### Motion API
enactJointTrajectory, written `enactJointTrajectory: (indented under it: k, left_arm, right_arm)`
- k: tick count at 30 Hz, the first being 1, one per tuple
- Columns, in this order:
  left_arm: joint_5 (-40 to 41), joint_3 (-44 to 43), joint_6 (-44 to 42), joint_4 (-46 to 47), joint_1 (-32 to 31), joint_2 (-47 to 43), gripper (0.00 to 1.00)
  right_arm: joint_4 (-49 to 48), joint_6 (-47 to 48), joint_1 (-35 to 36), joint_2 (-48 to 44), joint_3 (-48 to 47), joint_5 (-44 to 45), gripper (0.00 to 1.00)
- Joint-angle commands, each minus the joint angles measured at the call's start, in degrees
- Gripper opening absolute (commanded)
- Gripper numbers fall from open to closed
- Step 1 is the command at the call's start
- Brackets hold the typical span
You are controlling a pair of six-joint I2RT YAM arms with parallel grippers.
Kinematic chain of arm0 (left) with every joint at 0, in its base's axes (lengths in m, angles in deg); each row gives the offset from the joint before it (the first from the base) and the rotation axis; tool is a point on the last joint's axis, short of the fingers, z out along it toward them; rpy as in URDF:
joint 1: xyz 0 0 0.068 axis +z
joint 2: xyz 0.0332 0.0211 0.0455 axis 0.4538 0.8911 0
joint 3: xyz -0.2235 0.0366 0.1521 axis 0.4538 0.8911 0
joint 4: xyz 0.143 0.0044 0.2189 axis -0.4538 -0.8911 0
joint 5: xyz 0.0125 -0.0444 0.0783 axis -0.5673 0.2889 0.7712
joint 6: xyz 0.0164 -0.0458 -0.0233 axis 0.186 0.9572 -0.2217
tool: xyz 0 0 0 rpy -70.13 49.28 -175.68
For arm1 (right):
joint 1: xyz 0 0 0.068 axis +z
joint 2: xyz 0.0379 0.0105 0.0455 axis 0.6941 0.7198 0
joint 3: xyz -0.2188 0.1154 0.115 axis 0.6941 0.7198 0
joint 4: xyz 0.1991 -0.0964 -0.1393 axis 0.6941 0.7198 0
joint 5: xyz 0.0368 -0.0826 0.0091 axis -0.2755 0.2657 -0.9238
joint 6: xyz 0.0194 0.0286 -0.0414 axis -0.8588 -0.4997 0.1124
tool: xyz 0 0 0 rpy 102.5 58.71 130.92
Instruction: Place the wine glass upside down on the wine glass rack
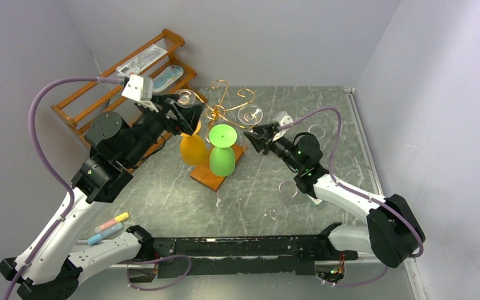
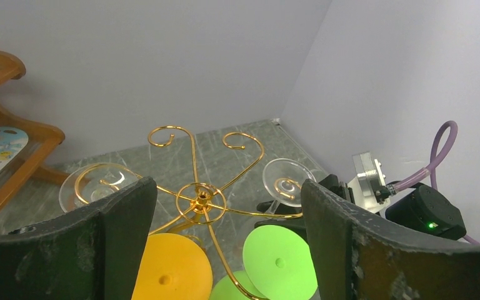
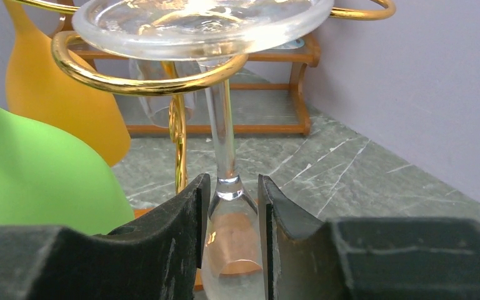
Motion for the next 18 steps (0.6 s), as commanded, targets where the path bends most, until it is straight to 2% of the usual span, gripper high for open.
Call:
enactJointTrajectory:
  k: [1,13,18]
  left_arm:
    - [1.1,-1.4,0.0,-0.6,0.3,0.0,0.88]
    - [0.5,-1.6,-1.0,-1.2,0.2,-0.1,0.89]
    - [0.2,-1.8,-1.3,-1.6,0.3,-0.2,0.9]
  right_arm:
    - [1.2,-1.5,-0.2,-0.1,-1.4,1.8,0.39]
    - [11.7,-3.7,-0.2,-9.4,-1.5,3.9,0.61]
    - [20.6,-3.8,-0.2,-15.8,-2.0,6.0,0.64]
